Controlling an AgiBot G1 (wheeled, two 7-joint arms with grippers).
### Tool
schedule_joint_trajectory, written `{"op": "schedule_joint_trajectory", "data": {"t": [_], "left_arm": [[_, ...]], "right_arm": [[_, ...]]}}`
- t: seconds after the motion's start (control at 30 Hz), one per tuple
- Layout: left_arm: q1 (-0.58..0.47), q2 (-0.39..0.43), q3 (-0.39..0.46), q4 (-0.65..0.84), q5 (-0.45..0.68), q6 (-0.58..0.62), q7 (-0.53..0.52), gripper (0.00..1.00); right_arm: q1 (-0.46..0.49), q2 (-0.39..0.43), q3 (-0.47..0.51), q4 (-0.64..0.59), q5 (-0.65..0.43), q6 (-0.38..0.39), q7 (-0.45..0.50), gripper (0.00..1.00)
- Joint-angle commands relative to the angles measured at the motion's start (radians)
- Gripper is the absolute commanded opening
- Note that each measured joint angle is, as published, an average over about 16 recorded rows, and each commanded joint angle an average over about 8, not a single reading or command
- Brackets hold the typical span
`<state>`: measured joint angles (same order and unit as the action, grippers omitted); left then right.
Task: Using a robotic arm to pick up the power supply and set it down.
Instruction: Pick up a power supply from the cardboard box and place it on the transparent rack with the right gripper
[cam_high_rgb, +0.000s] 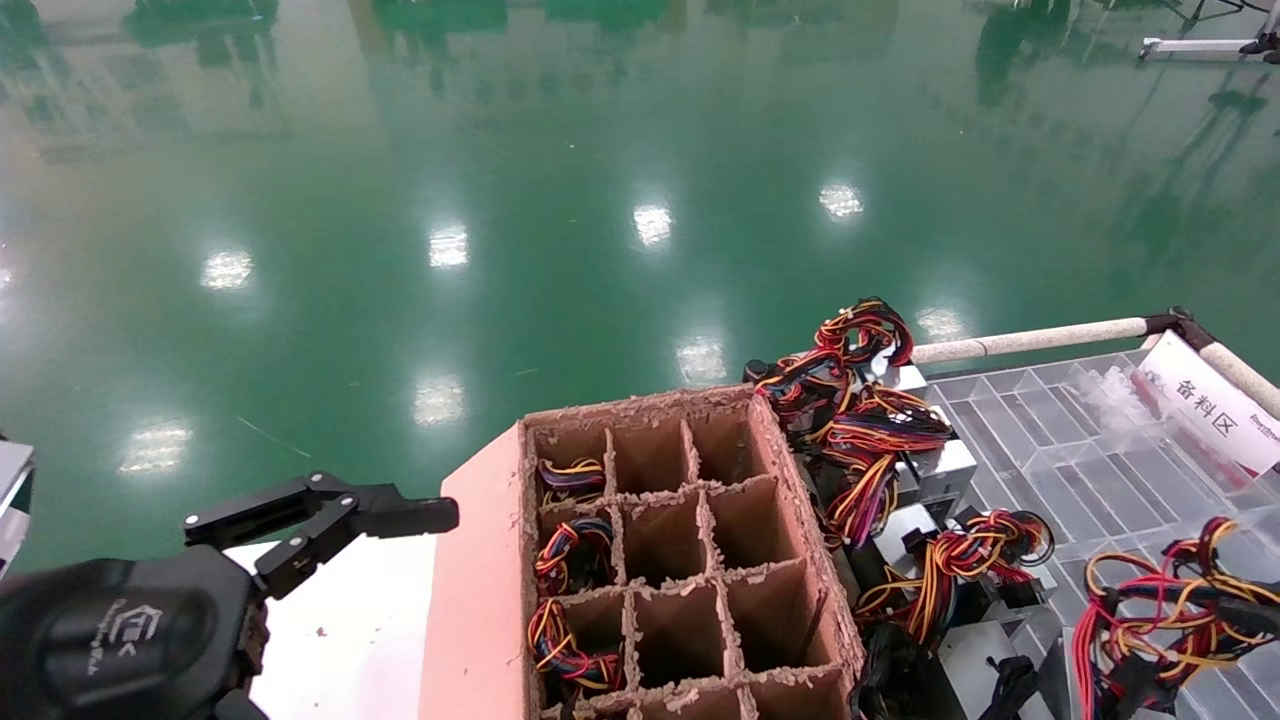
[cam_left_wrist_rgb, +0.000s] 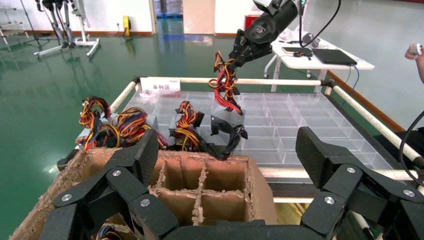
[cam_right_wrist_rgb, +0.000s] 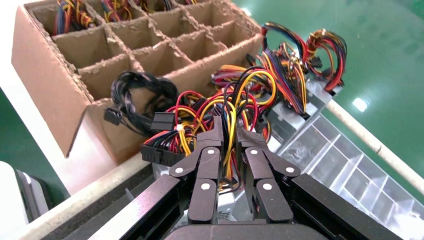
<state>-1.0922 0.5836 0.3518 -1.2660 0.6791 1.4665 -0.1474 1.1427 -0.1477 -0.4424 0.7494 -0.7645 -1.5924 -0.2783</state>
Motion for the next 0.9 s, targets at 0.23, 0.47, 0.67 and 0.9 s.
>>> {"op": "schedule_joint_trajectory", "data": {"t": [0.23,0.47,0.67,0.9], "left_arm": [[0.000,0.000,0.000,0.000,0.000,0.000,0.000,1.00],[0.000,0.000,0.000,0.000,0.000,0.000,0.000,1.00],[0.000,0.000,0.000,0.000,0.000,0.000,0.000,1.00],[0.000,0.000,0.000,0.000,0.000,0.000,0.000,1.00]], "right_arm": [[-0.027,0.014,-0.047,0.007,0.094,-0.001,-0.045,0.00],[-0.059,0.002,-0.093,-0.030,0.142,0.001,-0.086,0.00],[-0.081,-0.016,-0.123,-0.078,0.186,0.002,-0.122,0.00],[-0.112,-0.058,-0.138,-0.148,0.277,0.001,-0.175,0.00]]}}
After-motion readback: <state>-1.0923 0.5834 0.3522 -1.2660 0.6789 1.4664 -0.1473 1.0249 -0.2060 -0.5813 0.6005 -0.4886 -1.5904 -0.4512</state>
